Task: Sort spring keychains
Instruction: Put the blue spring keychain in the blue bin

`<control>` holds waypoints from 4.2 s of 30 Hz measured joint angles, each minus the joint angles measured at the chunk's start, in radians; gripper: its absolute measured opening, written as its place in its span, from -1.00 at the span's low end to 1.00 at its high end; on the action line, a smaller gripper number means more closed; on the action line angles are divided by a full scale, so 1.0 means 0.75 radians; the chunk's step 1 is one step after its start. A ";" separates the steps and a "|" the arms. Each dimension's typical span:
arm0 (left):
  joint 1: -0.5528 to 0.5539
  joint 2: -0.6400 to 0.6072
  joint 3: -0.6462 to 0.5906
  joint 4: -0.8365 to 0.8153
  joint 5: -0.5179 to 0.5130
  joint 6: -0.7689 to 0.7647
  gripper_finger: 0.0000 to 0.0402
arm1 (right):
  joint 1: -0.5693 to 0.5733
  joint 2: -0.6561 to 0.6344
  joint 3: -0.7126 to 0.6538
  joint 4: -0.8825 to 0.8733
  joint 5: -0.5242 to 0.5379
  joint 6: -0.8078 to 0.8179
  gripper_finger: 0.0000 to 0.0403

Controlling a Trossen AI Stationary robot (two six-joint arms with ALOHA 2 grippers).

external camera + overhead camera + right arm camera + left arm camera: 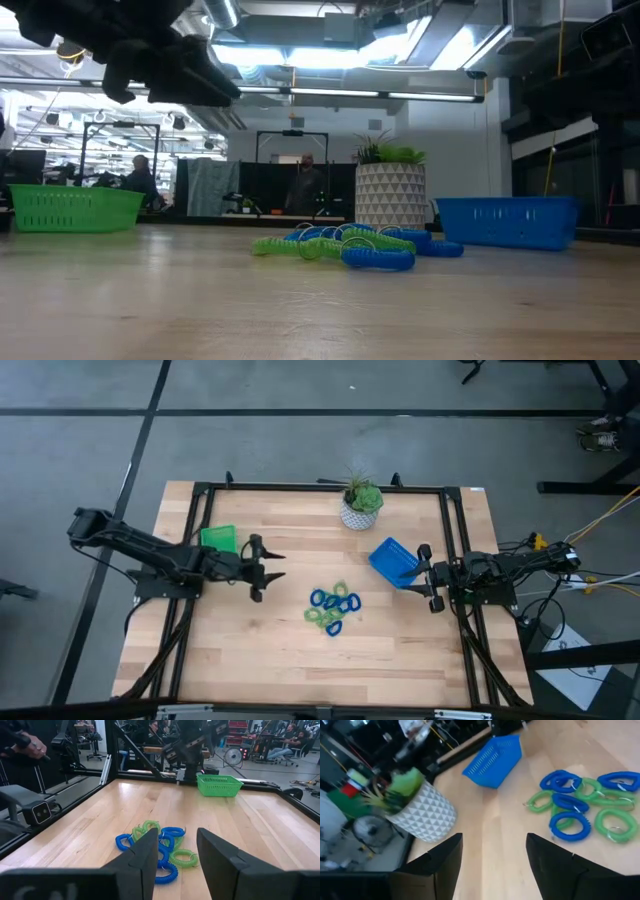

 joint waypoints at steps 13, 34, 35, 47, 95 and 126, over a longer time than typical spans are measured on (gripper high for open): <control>0.053 0.381 0.164 -0.007 0.183 -0.170 0.04 | 0.000 0.000 0.000 0.000 0.000 0.000 -0.33; 0.059 0.945 0.488 0.023 0.284 -0.141 0.00 | 0.000 0.000 0.000 0.000 0.000 0.000 -0.33; 0.061 0.951 0.488 0.028 0.291 -0.146 -0.01 | 0.000 0.000 0.000 0.000 0.000 0.000 -0.33; 0.074 1.046 0.488 0.072 0.295 -0.210 -0.07 | 0.000 0.000 0.000 0.000 0.000 0.000 -0.33; 0.217 1.132 0.485 0.216 0.591 -0.445 -0.58 | 0.000 0.000 0.000 0.000 0.000 0.000 -0.33; -0.114 0.791 0.486 0.381 -0.023 -0.199 -0.89 | 0.000 0.000 0.000 0.000 0.000 0.000 -0.33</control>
